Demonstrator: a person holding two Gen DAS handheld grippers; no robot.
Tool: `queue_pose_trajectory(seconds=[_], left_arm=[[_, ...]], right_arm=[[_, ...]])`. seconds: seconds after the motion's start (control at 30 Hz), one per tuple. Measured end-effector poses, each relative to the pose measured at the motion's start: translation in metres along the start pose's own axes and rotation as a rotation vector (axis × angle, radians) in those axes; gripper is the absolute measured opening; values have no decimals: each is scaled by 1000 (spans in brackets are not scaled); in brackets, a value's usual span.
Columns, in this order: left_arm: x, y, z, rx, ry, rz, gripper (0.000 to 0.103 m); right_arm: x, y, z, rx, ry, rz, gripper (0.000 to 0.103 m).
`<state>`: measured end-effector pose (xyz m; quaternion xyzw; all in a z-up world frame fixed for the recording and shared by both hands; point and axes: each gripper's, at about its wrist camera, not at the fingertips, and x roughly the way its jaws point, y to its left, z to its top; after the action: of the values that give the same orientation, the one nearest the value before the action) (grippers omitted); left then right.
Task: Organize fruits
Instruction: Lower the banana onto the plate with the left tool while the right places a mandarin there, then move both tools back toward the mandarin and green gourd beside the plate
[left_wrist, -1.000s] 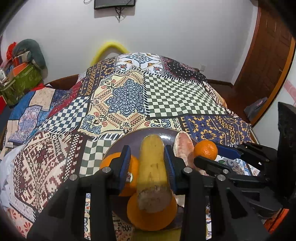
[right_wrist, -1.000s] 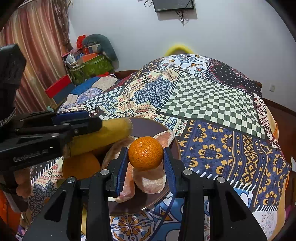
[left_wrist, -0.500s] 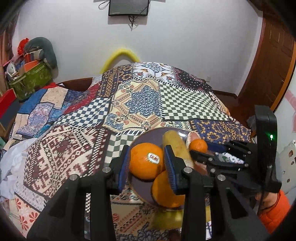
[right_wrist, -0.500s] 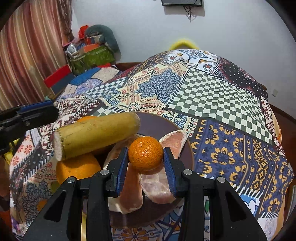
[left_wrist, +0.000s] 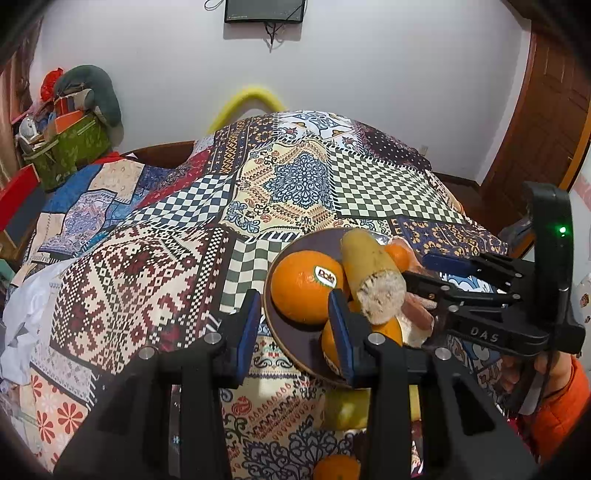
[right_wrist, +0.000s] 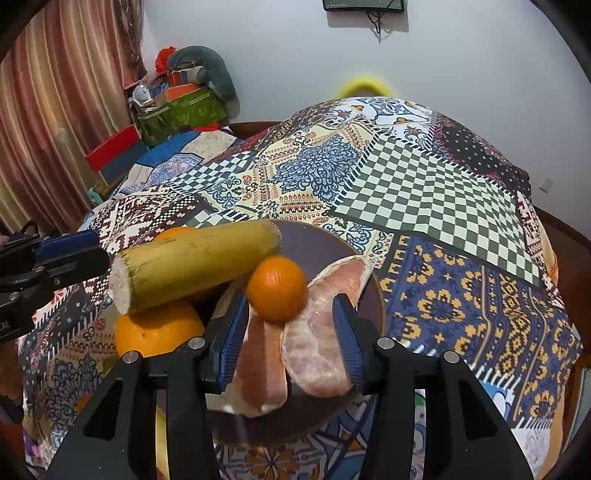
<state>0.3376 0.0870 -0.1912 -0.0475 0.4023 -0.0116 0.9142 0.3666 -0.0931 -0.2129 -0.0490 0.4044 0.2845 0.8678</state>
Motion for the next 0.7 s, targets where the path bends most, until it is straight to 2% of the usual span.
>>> queue_pose_trajectory(seconds=[0.43,0.7], left_arm=[[-35,-5,-25,-5,1,8,41],[-48,-5,-51,-26,32,11,45]], right_arm=[[-50,21,-23,-19,-30,1,44],[-53,41,-51,-35,17,31,44]])
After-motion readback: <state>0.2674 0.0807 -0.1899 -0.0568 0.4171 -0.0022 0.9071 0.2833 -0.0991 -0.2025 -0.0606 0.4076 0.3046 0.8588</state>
